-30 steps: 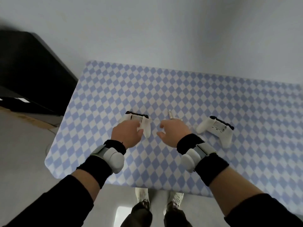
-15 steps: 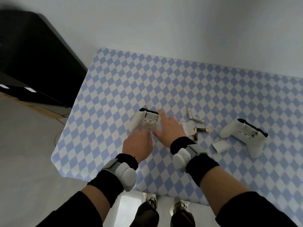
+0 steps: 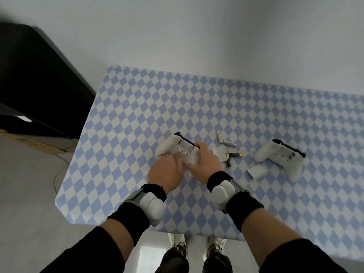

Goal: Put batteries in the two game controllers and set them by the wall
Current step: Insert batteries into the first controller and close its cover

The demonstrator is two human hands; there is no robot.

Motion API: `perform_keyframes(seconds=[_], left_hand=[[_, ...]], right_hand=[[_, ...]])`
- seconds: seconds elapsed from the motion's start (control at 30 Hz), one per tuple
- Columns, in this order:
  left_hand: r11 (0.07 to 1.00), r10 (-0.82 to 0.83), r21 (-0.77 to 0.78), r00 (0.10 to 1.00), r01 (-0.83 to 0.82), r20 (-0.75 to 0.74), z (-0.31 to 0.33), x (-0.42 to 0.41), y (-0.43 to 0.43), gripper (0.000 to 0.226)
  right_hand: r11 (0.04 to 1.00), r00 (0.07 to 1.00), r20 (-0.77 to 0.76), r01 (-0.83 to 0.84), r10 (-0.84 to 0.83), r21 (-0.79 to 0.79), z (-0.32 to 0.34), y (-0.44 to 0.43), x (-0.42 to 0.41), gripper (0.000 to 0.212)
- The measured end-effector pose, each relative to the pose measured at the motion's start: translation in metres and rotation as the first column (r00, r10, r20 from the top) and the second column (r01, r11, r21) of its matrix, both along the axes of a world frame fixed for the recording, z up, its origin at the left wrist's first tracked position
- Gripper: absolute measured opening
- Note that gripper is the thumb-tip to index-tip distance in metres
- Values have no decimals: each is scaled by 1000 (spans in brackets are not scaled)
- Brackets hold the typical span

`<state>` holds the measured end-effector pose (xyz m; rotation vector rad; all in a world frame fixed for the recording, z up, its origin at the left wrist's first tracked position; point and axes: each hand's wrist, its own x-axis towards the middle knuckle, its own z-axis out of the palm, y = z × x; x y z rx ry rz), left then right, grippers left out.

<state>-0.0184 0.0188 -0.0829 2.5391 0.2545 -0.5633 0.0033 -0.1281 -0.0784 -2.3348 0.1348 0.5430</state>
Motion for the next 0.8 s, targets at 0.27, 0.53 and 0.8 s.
perform_keyframes(seconds=[0.27, 0.53, 0.8], left_hand=[[832, 270, -446, 944, -329, -192, 25, 6, -25, 56], [626, 388, -645, 892, -439, -230, 20, 21, -42, 53], [654, 302, -660, 927, -371, -222, 10, 34, -38, 60]], right_hand=[[949, 963, -133, 256, -234, 182, 23, -7, -21, 52], [938, 965, -143, 251, -221, 240, 24, -21, -24, 52], [960, 962, 31, 273, -272, -53, 6, -59, 16, 23]])
